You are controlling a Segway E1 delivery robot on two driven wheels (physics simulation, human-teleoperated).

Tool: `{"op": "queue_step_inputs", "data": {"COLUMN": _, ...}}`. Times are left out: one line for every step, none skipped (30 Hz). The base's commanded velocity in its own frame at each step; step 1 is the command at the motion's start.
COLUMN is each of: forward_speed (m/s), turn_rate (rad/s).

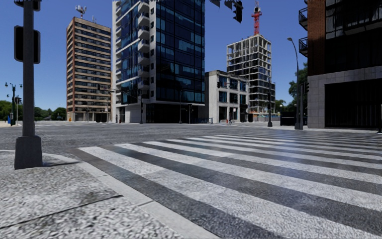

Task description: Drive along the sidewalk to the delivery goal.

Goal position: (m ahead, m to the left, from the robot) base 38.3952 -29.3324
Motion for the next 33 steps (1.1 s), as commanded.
{"op": "queue_step_inputs", "data": {"forward_speed": 1.7, "turn_rate": -0.58}}
{"op": "queue_step_inputs", "data": {"forward_speed": 1.7, "turn_rate": -0.58}}
{"op": "queue_step_inputs", "data": {"forward_speed": 1.7, "turn_rate": -0.58}}
{"op": "queue_step_inputs", "data": {"forward_speed": 1.7, "turn_rate": -0.58}}
{"op": "queue_step_inputs", "data": {"forward_speed": 1.7, "turn_rate": -0.58}}
{"op": "queue_step_inputs", "data": {"forward_speed": 1.7, "turn_rate": -0.57}}
{"op": "queue_step_inputs", "data": {"forward_speed": 1.7, "turn_rate": -0.57}}
{"op": "queue_step_inputs", "data": {"forward_speed": 1.7, "turn_rate": -0.55}}
{"op": "queue_step_inputs", "data": {"forward_speed": 1.7, "turn_rate": -0.53}}
{"op": "queue_step_inputs", "data": {"forward_speed": 1.7, "turn_rate": -0.53}}
{"op": "queue_step_inputs", "data": {"forward_speed": 1.7, "turn_rate": -0.51}}
{"op": "queue_step_inputs", "data": {"forward_speed": 1.71, "turn_rate": -0.51}}
{"op": "queue_step_inputs", "data": {"forward_speed": 1.71, "turn_rate": -0.5}}
{"op": "queue_step_inputs", "data": {"forward_speed": 1.71, "turn_rate": -0.5}}
{"op": "queue_step_inputs", "data": {"forward_speed": 1.71, "turn_rate": -0.5}}
{"op": "queue_step_inputs", "data": {"forward_speed": 1.71, "turn_rate": -0.5}}
{"op": "queue_step_inputs", "data": {"forward_speed": 1.71, "turn_rate": -0.5}}
{"op": "queue_step_inputs", "data": {"forward_speed": 1.71, "turn_rate": -0.5}}
{"op": "queue_step_inputs", "data": {"forward_speed": 1.71, "turn_rate": -0.5}}
{"op": "queue_step_inputs", "data": {"forward_speed": 1.71, "turn_rate": -0.5}}
{"op": "queue_step_inputs", "data": {"forward_speed": 1.71, "turn_rate": -0.5}}
{"op": "queue_step_inputs", "data": {"forward_speed": 1.71, "turn_rate": -0.5}}
{"op": "queue_step_inputs", "data": {"forward_speed": 1.71, "turn_rate": -0.5}}
{"op": "queue_step_inputs", "data": {"forward_speed": 1.71, "turn_rate": -0.5}}
{"op": "queue_step_inputs", "data": {"forward_speed": 1.71, "turn_rate": -0.5}}
{"op": "queue_step_inputs", "data": {"forward_speed": 1.71, "turn_rate": -0.5}}
{"op": "queue_step_inputs", "data": {"forward_speed": 1.71, "turn_rate": -0.5}}
{"op": "queue_step_inputs", "data": {"forward_speed": 1.71, "turn_rate": -0.5}}
{"op": "queue_step_inputs", "data": {"forward_speed": 1.71, "turn_rate": -0.5}}
{"op": "queue_step_inputs", "data": {"forward_speed": 1.71, "turn_rate": -0.5}}
{"op": "queue_step_inputs", "data": {"forward_speed": 1.71, "turn_rate": -0.5}}
{"op": "queue_step_inputs", "data": {"forward_speed": 1.71, "turn_rate": -0.5}}
{"op": "queue_step_inputs", "data": {"forward_speed": 1.71, "turn_rate": -0.5}}
